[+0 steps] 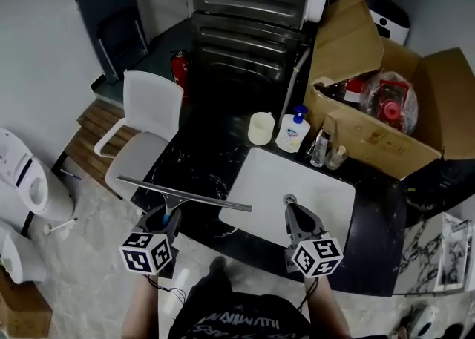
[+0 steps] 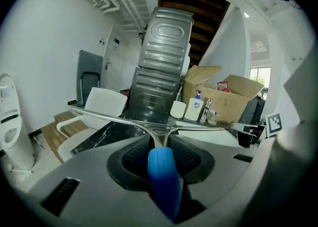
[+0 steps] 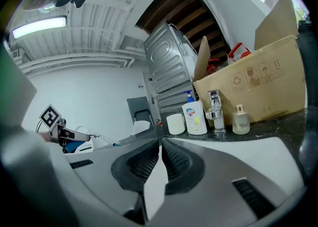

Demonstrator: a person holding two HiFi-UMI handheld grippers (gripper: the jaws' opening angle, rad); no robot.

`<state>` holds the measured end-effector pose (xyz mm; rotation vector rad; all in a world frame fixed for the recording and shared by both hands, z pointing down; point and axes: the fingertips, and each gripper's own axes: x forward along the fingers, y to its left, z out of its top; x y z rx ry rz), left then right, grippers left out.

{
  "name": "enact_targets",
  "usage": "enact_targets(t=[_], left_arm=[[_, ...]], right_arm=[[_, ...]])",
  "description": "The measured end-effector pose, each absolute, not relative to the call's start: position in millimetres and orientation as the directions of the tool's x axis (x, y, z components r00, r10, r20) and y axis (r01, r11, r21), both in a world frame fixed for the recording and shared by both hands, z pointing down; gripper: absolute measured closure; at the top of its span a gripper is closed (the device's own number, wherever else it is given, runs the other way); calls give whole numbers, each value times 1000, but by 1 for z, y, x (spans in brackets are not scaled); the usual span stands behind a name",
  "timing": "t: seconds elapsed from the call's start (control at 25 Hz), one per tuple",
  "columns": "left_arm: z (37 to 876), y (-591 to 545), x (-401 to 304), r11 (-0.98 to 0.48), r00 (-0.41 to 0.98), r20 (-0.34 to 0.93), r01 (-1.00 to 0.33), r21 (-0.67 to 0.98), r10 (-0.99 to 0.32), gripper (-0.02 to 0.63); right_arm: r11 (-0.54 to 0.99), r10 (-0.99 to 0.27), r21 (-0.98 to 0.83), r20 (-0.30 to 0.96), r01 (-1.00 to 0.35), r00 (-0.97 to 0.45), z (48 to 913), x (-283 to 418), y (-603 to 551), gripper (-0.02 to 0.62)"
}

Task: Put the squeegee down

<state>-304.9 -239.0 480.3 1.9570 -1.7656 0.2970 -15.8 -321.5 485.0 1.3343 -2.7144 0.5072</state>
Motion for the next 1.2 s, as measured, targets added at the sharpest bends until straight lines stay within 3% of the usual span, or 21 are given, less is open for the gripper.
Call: enact_targets(t=[0.6,1.2], left_arm=[[516,-383,-329,-219,335,562,-939,264,-756,468],[550,-455,-325,-200,346,650,-936,289,-677,468]], right_arm=[[326,-884,-249,262,-912,-388,490,-29,-376,543],[194,-919,-259,290,-946,-268,504,-9,-396,543]])
